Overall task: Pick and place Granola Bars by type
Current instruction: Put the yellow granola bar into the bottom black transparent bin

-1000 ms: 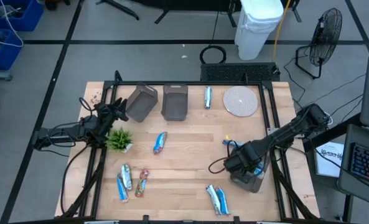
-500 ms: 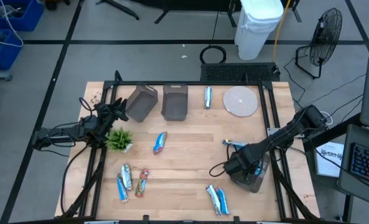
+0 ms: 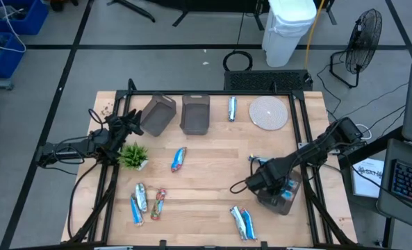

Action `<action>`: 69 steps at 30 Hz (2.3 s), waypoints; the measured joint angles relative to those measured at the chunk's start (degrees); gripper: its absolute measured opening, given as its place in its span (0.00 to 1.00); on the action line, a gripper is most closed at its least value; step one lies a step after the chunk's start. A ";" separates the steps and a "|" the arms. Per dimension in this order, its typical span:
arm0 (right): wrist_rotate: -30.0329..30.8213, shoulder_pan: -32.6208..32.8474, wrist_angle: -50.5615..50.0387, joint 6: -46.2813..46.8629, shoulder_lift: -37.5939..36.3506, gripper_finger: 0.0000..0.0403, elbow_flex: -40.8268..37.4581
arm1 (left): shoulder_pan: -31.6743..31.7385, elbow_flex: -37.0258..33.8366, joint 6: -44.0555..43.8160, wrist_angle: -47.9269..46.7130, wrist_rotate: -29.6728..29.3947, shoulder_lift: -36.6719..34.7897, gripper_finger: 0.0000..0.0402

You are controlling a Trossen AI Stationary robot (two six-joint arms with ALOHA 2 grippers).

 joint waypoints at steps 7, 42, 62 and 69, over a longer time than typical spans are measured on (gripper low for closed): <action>-0.02 -0.80 -0.63 0.01 0.00 0.49 0.00 | 0.00 0.00 0.02 0.00 0.00 0.01 0.45; 7.08 -1.19 -5.55 3.40 -18.18 0.65 6.63 | 0.00 0.01 0.00 0.01 0.01 0.00 0.45; 22.53 -4.55 31.57 -9.89 -23.13 0.65 8.41 | -0.01 0.00 0.01 0.01 0.00 0.02 0.45; 36.12 -4.52 44.65 -18.96 -23.01 0.65 7.25 | -0.01 0.00 0.01 0.01 0.01 0.00 0.45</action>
